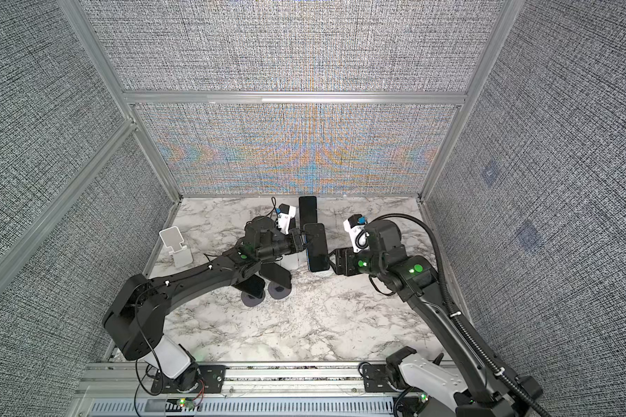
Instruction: Remove the phone from the phone stand
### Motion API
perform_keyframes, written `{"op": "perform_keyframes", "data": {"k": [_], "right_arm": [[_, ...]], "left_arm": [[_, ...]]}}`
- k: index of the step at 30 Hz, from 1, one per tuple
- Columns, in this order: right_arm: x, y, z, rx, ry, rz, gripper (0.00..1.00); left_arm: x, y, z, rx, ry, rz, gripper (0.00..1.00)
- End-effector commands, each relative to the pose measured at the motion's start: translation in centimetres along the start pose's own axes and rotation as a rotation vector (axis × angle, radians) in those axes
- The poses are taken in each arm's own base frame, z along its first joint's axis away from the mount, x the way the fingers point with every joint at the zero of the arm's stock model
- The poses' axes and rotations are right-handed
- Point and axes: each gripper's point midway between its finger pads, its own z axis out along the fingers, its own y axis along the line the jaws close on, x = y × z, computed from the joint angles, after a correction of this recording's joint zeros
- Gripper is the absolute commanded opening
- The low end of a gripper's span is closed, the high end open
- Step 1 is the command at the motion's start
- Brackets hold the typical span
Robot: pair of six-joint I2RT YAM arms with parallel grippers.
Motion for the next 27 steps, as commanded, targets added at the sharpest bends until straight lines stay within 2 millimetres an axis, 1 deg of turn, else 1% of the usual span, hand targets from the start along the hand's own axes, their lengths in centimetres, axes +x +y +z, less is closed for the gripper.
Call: {"op": "perform_keyframes", "data": {"k": [1, 3, 5, 7, 9, 10, 13, 16, 19, 25, 27], "right_arm": [[0.7, -0.9, 1.0, 0.116, 0.047, -0.024, 0.8], [0.6, 0.3, 2.0, 0.092, 0.062, -0.048, 0.85], [0.4, 1.1, 3.1, 0.073, 0.066, -0.058, 0.89], [0.2, 1.8, 4.4, 0.049, 0.066, -0.062, 0.96], [-0.2, 2.6, 5.4, 0.025, 0.057, -0.06, 0.99], [-0.3, 2.8, 5.9, 0.021, 0.052, -0.057, 0.99], [-1.0, 3.3, 6.9, 0.013, 0.031, -0.05, 0.96], [-1.1, 3.3, 7.5, 0.013, 0.03, -0.042, 0.92], [-0.8, 3.1, 8.1, 0.015, 0.035, -0.031, 0.87], [-0.6, 2.6, 8.5, 0.033, 0.032, -0.028, 0.77], [-0.5, 2.6, 8.8, 0.031, 0.035, -0.025, 0.77]], "left_arm": [[-0.6, -0.7, -0.6, -0.017, -0.027, -0.004, 0.0], [-0.5, -0.8, -0.9, -0.023, -0.031, 0.003, 0.0], [-0.4, -0.9, -1.2, -0.014, -0.035, -0.001, 0.0], [-0.4, -1.3, -1.4, 0.008, -0.047, -0.003, 0.0], [-0.4, -1.5, -1.5, 0.027, -0.058, -0.007, 0.0], [-0.3, -1.5, -1.5, 0.031, -0.058, -0.01, 0.0], [-0.3, -1.5, -1.5, 0.032, -0.059, -0.017, 0.0], [-0.4, -1.7, -1.6, 0.04, -0.061, -0.02, 0.0], [-0.5, -1.7, -1.5, 0.043, -0.065, -0.026, 0.0], [-0.5, -1.8, -1.1, 0.051, -0.053, -0.035, 0.0], [-0.4, -1.8, -1.0, 0.056, -0.052, -0.04, 0.0]]}}
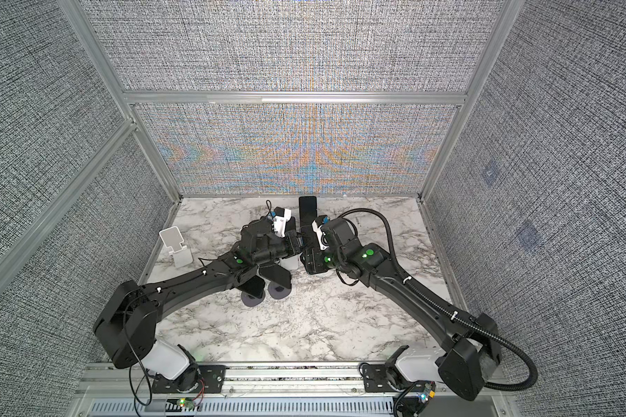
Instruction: Remove the phone from the phone stand
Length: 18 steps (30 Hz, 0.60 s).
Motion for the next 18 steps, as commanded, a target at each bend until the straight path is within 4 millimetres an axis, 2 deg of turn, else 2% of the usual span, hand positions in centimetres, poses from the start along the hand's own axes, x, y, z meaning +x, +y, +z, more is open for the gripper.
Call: {"op": "perform_keyframes", "data": {"k": [1, 7, 14, 15, 18], "right_arm": [[-0.42, -0.05, 0.39, 0.005, -0.021, 0.005, 0.76], [-0.62, -0.47, 0.57, 0.027, -0.035, 0.009, 0.64], [-0.55, -0.96, 0.82, 0.047, -0.037, 0.013, 0.56], [-0.64, -0.91, 0.72, 0.047, -0.04, 0.013, 0.54], [-0.65, -1.01, 0.69, 0.051, -0.042, 0.013, 0.53]], "left_arm": [[-0.72, -1.45, 0.18, 0.061, -0.023, 0.009, 0.0], [-0.65, -1.28, 0.23, 0.061, -0.022, 0.005, 0.0], [-0.41, -1.24, 0.3, 0.065, -0.01, 0.001, 0.0], [-0.37, -1.18, 0.31, 0.064, -0.009, 0.001, 0.02], [-0.24, -1.05, 0.36, 0.067, -0.009, -0.006, 0.15]]}}
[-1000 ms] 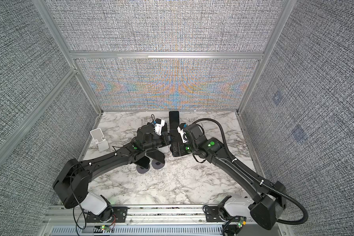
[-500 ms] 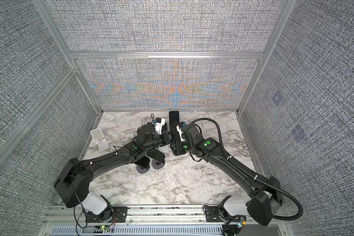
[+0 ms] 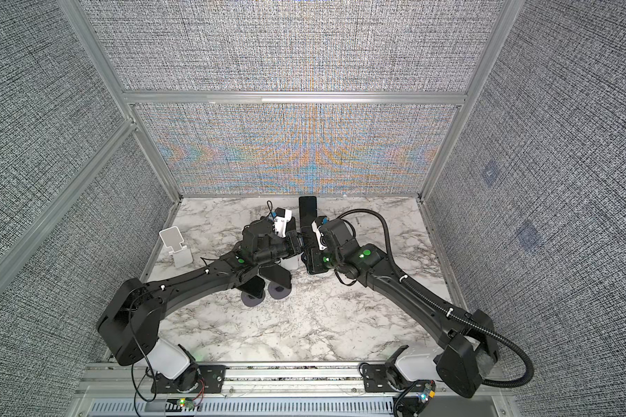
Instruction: Remove the phone from the phone stand
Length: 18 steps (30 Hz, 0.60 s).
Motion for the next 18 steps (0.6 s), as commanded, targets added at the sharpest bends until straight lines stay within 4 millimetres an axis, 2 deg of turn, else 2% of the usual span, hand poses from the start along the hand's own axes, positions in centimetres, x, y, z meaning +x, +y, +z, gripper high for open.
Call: {"op": "perform_keyframes", "data": {"k": [1, 5, 10, 15, 18], "right_arm": [[-0.5, -0.4, 0.0, 0.024, -0.027, 0.005, 0.52], [-0.5, -0.7, -0.3, 0.035, -0.033, 0.024, 0.46], [-0.7, -1.4, -1.1, 0.045, -0.054, 0.062, 0.4], [-0.4, -2.9, -2.1, 0.078, -0.064, 0.103, 0.35], [0.1, -4.3, -2.7, 0.114, -0.062, 0.126, 0.35]], "left_arm": [[-0.4, -1.4, 0.1, 0.069, -0.013, -0.003, 0.19], [-0.3, -1.3, 0.4, 0.084, -0.014, -0.02, 0.31], [-0.4, -1.1, 0.5, 0.08, -0.015, -0.015, 0.36], [-0.8, -1.4, 0.2, 0.064, -0.017, 0.009, 0.44], [-1.4, -1.4, 0.0, 0.049, -0.023, 0.022, 0.47]]}}
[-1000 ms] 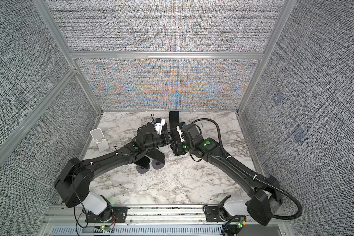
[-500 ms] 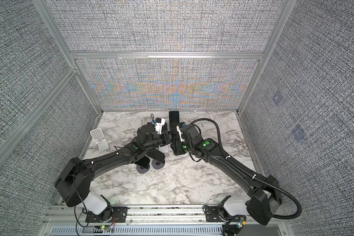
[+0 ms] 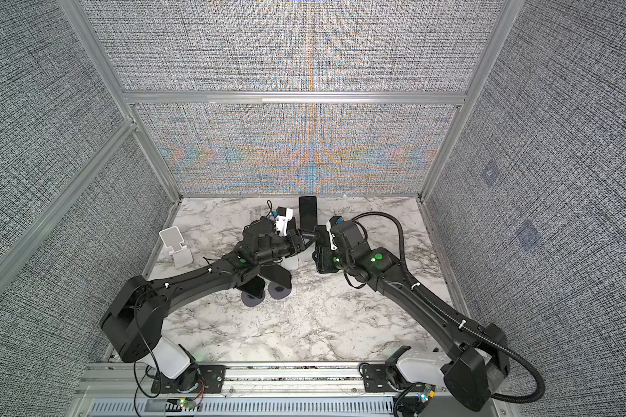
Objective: Remove the phone from the phone stand
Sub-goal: 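Open the left gripper and draw it back while the right gripper holds the phone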
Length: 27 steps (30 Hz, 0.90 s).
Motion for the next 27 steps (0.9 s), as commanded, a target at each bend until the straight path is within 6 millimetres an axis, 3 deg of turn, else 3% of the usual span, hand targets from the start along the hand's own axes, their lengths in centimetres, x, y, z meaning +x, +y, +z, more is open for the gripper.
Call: {"op": "perform_keyframes", "data": {"k": [1, 7, 14, 21, 27], "right_arm": [[0.1, -1.5, -0.7, 0.047, -0.012, 0.033, 0.35], [1.7, -4.9, -1.3, 0.145, 0.026, 0.067, 0.34], [3.7, -7.0, -0.7, 0.252, 0.115, 0.058, 0.28], [4.9, -4.8, 3.6, 0.2, 0.184, 0.051, 0.26], [5.7, -3.7, 8.2, 0.217, 0.247, 0.043, 0.25]], "left_arm": [[-1.0, -0.8, -0.3, 0.003, -0.018, 0.041, 0.47], [-2.3, -0.9, -1.0, -0.037, -0.023, 0.077, 0.49], [-5.5, -1.1, -5.5, -0.122, -0.046, 0.151, 0.51], [-7.8, 0.8, -12.5, -0.231, -0.021, 0.125, 0.51], [-8.2, 3.4, -18.0, -0.386, -0.014, 0.172, 0.51]]}}
